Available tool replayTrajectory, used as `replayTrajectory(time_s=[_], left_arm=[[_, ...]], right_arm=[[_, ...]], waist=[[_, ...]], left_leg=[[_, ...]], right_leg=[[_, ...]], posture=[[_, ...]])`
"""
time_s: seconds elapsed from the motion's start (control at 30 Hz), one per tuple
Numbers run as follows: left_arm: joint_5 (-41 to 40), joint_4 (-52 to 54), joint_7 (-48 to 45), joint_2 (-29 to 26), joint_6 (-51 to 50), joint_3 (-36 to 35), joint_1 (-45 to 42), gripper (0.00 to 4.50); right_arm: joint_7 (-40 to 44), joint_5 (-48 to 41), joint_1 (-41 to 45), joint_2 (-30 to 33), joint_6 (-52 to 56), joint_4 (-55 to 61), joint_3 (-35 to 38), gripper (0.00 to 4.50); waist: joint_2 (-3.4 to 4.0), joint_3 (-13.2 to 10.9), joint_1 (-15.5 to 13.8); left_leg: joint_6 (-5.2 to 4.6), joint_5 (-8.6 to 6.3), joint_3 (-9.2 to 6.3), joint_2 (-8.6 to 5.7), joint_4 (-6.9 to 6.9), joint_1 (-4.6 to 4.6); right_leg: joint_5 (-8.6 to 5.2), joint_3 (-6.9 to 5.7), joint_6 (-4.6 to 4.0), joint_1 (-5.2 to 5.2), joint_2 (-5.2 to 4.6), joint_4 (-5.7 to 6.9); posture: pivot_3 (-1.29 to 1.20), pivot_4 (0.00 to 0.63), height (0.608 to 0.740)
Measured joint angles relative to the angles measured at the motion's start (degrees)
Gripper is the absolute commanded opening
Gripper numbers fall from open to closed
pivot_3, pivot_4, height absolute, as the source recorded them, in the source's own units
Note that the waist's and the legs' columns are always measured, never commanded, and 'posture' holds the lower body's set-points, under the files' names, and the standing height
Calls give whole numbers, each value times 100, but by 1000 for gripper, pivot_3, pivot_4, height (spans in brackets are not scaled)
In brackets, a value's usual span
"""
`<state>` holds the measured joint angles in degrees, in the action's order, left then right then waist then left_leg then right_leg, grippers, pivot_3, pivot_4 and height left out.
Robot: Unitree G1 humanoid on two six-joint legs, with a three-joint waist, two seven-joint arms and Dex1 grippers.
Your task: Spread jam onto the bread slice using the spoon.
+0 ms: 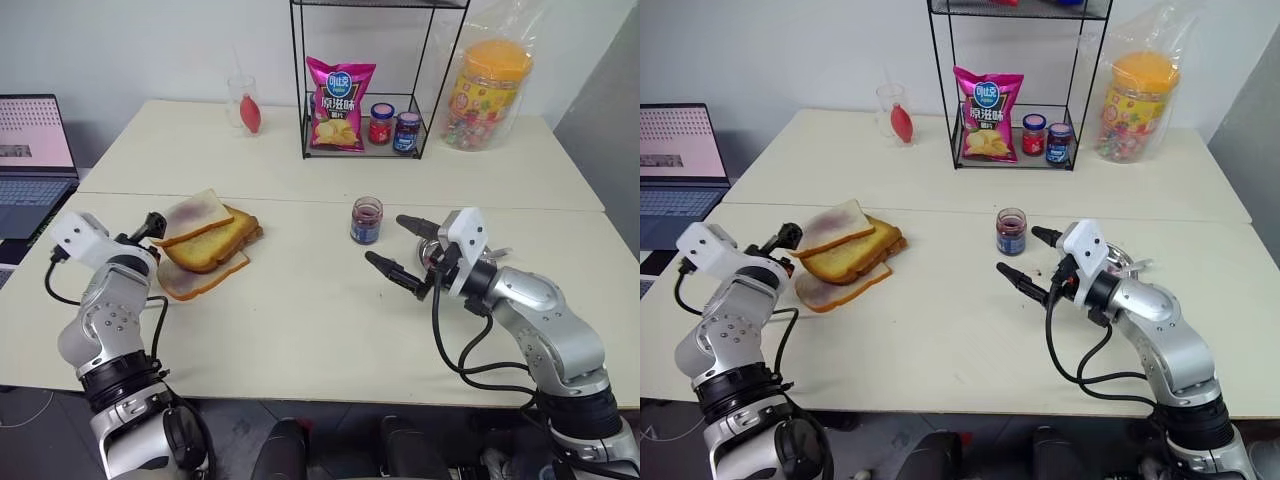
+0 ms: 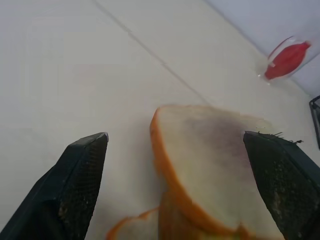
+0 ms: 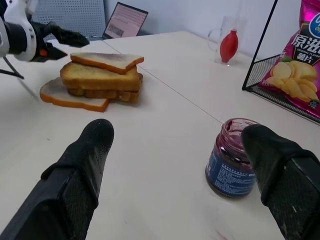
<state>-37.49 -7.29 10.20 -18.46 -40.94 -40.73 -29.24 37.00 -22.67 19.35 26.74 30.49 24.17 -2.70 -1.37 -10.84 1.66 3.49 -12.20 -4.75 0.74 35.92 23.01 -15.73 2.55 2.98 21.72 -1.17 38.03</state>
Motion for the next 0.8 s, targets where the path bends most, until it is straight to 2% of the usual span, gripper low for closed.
replayTrajectory(time_s=[0.2, 0.33, 0.43, 0.5, 0.6, 0.8], left_arm=[[-196, -119, 230, 11, -240, -19, -254, 4500], [-277, -189, 287, 24, -257, -14, -267, 3892], [-304, -200, 287, 25, -254, -16, -279, 3209], [-306, -205, 289, 25, -248, -16, -302, 2727], [-306, -232, 289, 24, -228, -16, -347, 2344], [-302, -232, 289, 23, -126, -12, -378, 1142]], right_arm=[[-86, -149, 113, -20, 170, 1, 88, 4472], [-89, -169, 137, -15, 256, 13, 87, 4500], [38, -190, 141, 91, 253, 76, 73, 4500], [184, -233, 141, 211, 245, 124, 56, 4500], [540, -532, 144, 429, 303, 258, 60, 4500], [1145, -1044, 190, 810, 502, 480, 72, 4500]], waist=[[-3, -2, -4], [-3, -2, 0], [-3, -2, 0], [-3, -2, 1], [-3, -2, 1], [-4, -3, -1]], left_leg=[[0, 0, 0, -1, -2, 0], [1, 0, 1, -1, -2, 0], [1, 0, 1, -1, -3, 0], [1, 0, 2, -1, -3, 1], [1, 0, 1, -1, -3, 1], [1, 0, 2, -1, -3, 1]], right_leg=[[7, -1, -12, 1, 0, 0], [8, 1, -13, 2, 0, 0], [7, 1, -12, 2, 0, -1], [7, 1, -11, 2, 0, -2], [5, 1, -9, 2, 0, -2], [-1, 1, 3, 1, 0, -4]], posture=[[0, 150, 740], [0, 150, 740], [0, 150, 740], [0, 150, 740], [0, 150, 740], [0, 150, 740]])
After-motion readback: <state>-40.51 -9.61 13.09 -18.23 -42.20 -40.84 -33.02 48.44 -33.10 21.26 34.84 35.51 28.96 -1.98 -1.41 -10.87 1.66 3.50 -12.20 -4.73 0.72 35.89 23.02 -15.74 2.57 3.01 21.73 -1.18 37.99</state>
